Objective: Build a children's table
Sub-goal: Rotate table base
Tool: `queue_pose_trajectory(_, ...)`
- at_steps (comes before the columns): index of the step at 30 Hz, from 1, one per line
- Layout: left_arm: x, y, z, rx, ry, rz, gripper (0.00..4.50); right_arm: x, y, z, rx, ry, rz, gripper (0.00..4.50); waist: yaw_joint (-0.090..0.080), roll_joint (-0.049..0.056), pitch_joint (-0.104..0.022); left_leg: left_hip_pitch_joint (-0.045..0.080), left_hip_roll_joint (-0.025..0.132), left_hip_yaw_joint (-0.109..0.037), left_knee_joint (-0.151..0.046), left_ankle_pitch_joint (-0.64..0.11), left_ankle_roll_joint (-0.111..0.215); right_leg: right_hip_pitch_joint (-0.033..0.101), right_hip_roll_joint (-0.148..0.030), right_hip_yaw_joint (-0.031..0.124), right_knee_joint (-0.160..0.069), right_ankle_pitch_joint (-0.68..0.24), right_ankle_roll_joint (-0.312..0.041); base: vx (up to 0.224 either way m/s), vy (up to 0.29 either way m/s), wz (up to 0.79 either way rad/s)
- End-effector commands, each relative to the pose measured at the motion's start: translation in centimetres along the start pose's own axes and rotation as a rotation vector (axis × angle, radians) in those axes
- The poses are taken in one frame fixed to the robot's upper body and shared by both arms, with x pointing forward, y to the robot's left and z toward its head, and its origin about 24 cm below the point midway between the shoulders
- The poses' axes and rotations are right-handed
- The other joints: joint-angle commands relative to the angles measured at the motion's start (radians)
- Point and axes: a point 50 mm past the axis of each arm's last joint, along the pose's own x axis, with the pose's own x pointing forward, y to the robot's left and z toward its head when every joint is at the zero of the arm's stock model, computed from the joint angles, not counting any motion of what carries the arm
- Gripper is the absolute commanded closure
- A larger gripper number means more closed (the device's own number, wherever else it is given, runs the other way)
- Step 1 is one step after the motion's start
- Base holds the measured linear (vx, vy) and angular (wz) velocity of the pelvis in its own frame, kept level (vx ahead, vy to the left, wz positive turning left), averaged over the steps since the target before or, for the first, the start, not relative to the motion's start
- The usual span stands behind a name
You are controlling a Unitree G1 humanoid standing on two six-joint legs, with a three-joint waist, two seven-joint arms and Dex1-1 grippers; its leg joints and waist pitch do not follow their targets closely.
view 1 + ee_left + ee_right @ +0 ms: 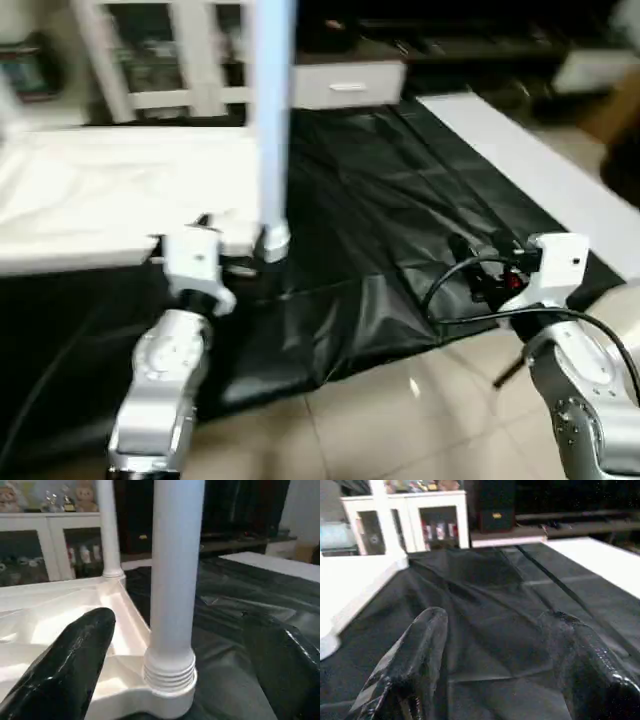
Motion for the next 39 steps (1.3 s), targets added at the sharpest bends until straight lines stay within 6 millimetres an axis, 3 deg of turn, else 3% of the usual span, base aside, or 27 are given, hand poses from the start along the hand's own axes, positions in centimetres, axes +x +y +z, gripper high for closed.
queue_pose_trajectory(1,-0.4,1.0,-0.1,0.026,0.014,0.047,0.03,0.4,0.8,0.1,-0.001,0.008,0.061,1.32,0.012,-0.001,-0.070,-0.013,-0.022,0.015,-0.076,-0.107,0.168,0.073,-0.006,0.032,-0.056,-0.322,-0.269,0.161,0.004,0.09)
queue_pose_trajectory(2,-0.4,1.2,-0.1,0.029,0.018,0.055,0.03,0.4,0.9,0.1,-0.002,0.012,0.075,1.32,0.011,0.003,-0.075,0.000,-0.022,0.011,-0.076,-0.075,0.194,0.069,-0.001,0.028,-0.045,-0.252,-0.290,0.174,0.011,0.10)
queue_pose_trajectory(3,-0.5,1.5,0.1,0.033,0.014,0.074,0.03,0.4,1.2,0.0,-0.025,0.029,0.109,1.32,0.038,-0.040,-0.078,-0.108,-0.080,-0.012,-0.033,0.047,0.355,0.151,-0.005,0.007,-0.062,-0.137,-0.258,0.190,0.036,0.34)
queue_pose_trajectory(5,-0.4,1.9,0.5,0.043,0.014,0.101,0.03,0.5,1.6,-0.2,-0.038,0.048,0.144,1.32,0.046,-0.003,-0.086,-0.108,-0.097,-0.031,0.003,0.217,0.500,0.163,-0.027,-0.010,-0.062,-0.115,-0.227,0.196,0.048,0.54)
queue_pose_trajectory(6,-0.4,2.2,0.7,0.040,0.007,0.115,0.03,0.7,1.7,-0.2,-0.031,0.047,0.141,1.32,0.012,0.027,-0.084,0.030,-0.079,-0.118,-0.008,0.392,0.583,0.070,0.056,-0.063,-0.006,-0.125,-0.158,0.296,-0.014,0.76)
queue_pose_trajectory(7,-0.4,2.2,0.7,0.040,0.007,0.115,0.03,0.7,1.7,-0.2,-0.031,0.047,0.141,1.32,-0.035,0.033,-0.082,0.188,-0.014,-0.270,-0.016,0.449,0.727,-0.095,0.075,-0.058,0.113,-0.316,-0.020,0.296,-0.014,0.76)
queue_pose_trajectory(8,-0.3,2.2,0.8,0.038,0.005,0.123,0.03,0.9,1.7,-0.3,-0.024,0.044,0.139,1.32,-0.044,0.021,-0.088,0.203,0.023,-0.323,-0.026,0.546,0.745,-0.120,0.051,-0.031,0.146,-0.338,0.033,0.353,-0.164,0.40)
queue_pose_trajectory(9,-0.3,2.3,0.8,0.037,0.005,0.125,0.03,0.9,1.7,-0.3,-0.022,0.043,0.139,1.32,-0.037,0.005,-0.076,0.176,0.018,-0.365,-0.041,0.621,0.661,-0.160,0.006,0.034,0.172,-0.262,0.047,0.178,-0.247,0.18)
queue_pose_trajectory(10,-0.2,2.3,1.0,0.034,-0.002,0.126,0.03,1.2,1.7,-0.2,-0.016,0.033,0.136,1.32,-0.015,-0.029,-0.070,0.107,-0.109,-0.326,-0.029,0.457,0.377,-0.105,-0.022,0.115,0.083,-0.084,-0.015,0.178,-0.247,0.18)
queue_pose_trajectory(11,0.1,2.2,0.9,0.036,-0.001,0.113,0.03,1.8,1.5,-0.2,0.011,0.017,0.116,1.32,0.005,-0.066,-0.063,0.037,-0.198,-0.274,-0.009,0.307,0.239,-0.001,-0.030,0.163,0.023,-0.052,0.028,0.033,-0.194,0.49)
queue_pose_trajectory(12,0.4,2.0,0.9,0.040,0.002,0.091,0.03,2.3,1.3,-0.2,0.023,0.009,0.092,1.32,0.080,-0.096,-0.067,-0.135,-0.193,-0.096,0.180,-0.050,0.200,0.225,-0.098,0.294,0.008,0.276,-0.110,0.138,-0.046,0.49)
queue_pose_trajectory(13,0.6,1.9,0.8,0.046,0.004,0.085,0.03,2.3,1.3,-0.1,0.015,0.004,0.095,1.32,0.088,-0.099,-0.074,-0.160,-0.170,-0.090,0.190,-0.010,0.183,0.228,-0.091,0.275,0.033,0.451,-0.114,0.138,-0.046,0.49)
queue_pose_trajectory(14,0.7,1.9,0.8,0.050,0.006,0.082,0.03,2.4,1.4,-0.1,0.007,0.001,0.101,1.32,0.101,-0.094,-0.042,-0.143,-0.158,-0.078,0.182,0.017,0.126,0.179,-0.080,0.229,0.010,0.600,-0.106,0.226,0.030,0.17)
queue_pose_trajectory(17,1.0,1.8,0.8,0.033,0.015,0.065,0.03,2.3,1.4,0.1,0.000,0.001,0.115,1.32,0.128,-0.030,-0.044,-0.147,-0.090,-0.084,0.077,0.230,0.123,0.160,-0.061,0.135,-0.073,0.159,-0.127,0.175,-0.003,0.03)
queue_pose_trajectory(18,1.0,1.9,0.5,0.010,0.043,0.061,0.03,2.2,1.5,0.1,-0.010,0.009,0.134,1.32,0.130,0.025,-0.053,-0.109,-0.028,-0.105,-0.008,0.296,0.183,0.146,-0.005,0.071,-0.047,0.043,-0.056,0.167,0.052,0.04)
queue_pose_trajectory(19,1.0,2.0,0.3,0.000,0.062,0.058,0.03,2.1,1.5,0.1,-0.015,0.013,0.144,1.32,0.110,0.051,-0.054,-0.058,0.007,-0.134,-0.025,0.271,0.219,0.108,0.033,0.023,0.000,-0.016,-0.038,0.167,0.052,0.04)
queue_pose_trajectory(20,0.9,2.1,0.2,0.004,0.067,0.060,0.03,2.0,1.6,0.1,-0.018,0.017,0.165,1.32,0.081,0.070,-0.081,0.016,0.091,-0.247,-0.033,0.309,0.423,-0.017,0.071,0.019,0.191,-0.176,-0.025,0.170,0.062,-0.08)
queue_pose_trajectory(21,0.8,2.2,0.1,0.008,0.063,0.064,0.03,1.9,1.7,0.1,-0.022,0.018,0.185,1.32,0.101,0.050,-0.096,0.022,0.099,-0.255,0.023,0.766,0.527,-0.060,0.030,0.065,0.200,-0.099,0.044,0.152,0.049,-0.10)
queue_pose_trajectory(22,0.8,2.3,0.1,0.008,0.057,0.056,0.03,1.8,1.7,0.1,-0.024,0.019,0.197,1.32,0.118,0.032,-0.091,-0.026,0.058,-0.202,0.033,1.185,0.440,-0.059,0.020,0.082,0.178,0.098,0.122,0.152,0.049,-0.10)
queue_pose_trajectory(23,0.7,2.4,0.2,0.008,0.044,0.035,0.03,1.5,1.7,0.2,-0.026,0.019,0.225,1.32,0.121,0.019,-0.097,-0.040,0.026,-0.180,0.036,1.298,0.371,-0.047,0.026,0.086,0.145,0.193,0.130,-0.058,0.113,-0.08)
queue_pose_trajectory(24,0.8,2.6,0.2,-0.019,0.038,-0.007,0.03,1.2,1.8,0.2,-0.031,0.021,0.258,1.32,0.134,-0.012,-0.090,-0.067,-0.042,-0.121,0.020,1.066,0.229,-0.060,-0.004,0.114,0.041,0.321,0.054,-0.163,0.107,0.04)
queue_pose_trajectory(25,0.8,2.6,0.1,-0.022,0.037,-0.012,0.03,1.1,1.8,0.1,-0.032,0.022,0.262,1.32,0.134,-0.012,-0.090,-0.067,-0.042,-0.121,0.020,1.066,0.229,-0.060,-0.004,0.114,0.041,0.321,0.054,-0.163,0.107,0.04)
queue_pose_trajectory(26,0.8,2.7,0.1,-0.027,0.036,-0.021,0.03,1.0,1.8,0.1,-0.033,0.024,0.268,1.32,0.131,-0.029,-0.071,-0.125,-0.061,-0.086,0.015,0.299,0.181,-0.015,-0.100,0.139,-0.001,0.166,-0.050,-0.083,0.031,0.07)
queue_pose_trajectory(27,0.9,2.9,0.0,-0.029,0.038,-0.031,0.03,0.9,1.8,0.0,-0.036,0.028,0.274,1.32,0.139,-0.024,-0.072,-0.122,-0.041,-0.089,0.001,0.134,0.155,-0.001,-0.119,0.141,-0.006,0.084,-0.080,-0.054,0.002,-0.01)
queue_pose_trajectory(30,1.0,3.3,-0.2,-0.016,0.066,-0.092,0.03,0.5,2.1,-0.2,-0.031,0.039,0.294,1.32,0.113,-0.004,-0.043,-0.096,0.002,-0.083,-0.062,-0.350,0.045,-0.032,-0.065,0.107,-0.019,-0.283,-0.170,-0.070,0.000,0.00)
queue_pose_trajectory(32,1.2,3.3,-0.3,-0.037,0.100,-0.211,0.03,0.2,2.6,-0.1,-0.017,0.036,0.340,1.32,0.100,0.010,-0.039,-0.086,0.003,-0.090,-0.074,-0.575,-0.047,-0.048,-0.061,0.103,-0.028,-0.440,-0.124,-0.083,0.010,-0.02)
queue_pose_trajectory(39,0.8,2.3,-1.0,0.113,0.333,-0.791,0.03,-0.8,2.5,0.4,0.015,0.050,0.536,1.32,0.084,0.031,-0.028,-0.092,0.002,-0.095,-0.110,-0.755,-0.094,-0.037,-0.057,0.076,-0.033,-0.448,-0.088,-0.068,0.025,-0.04)
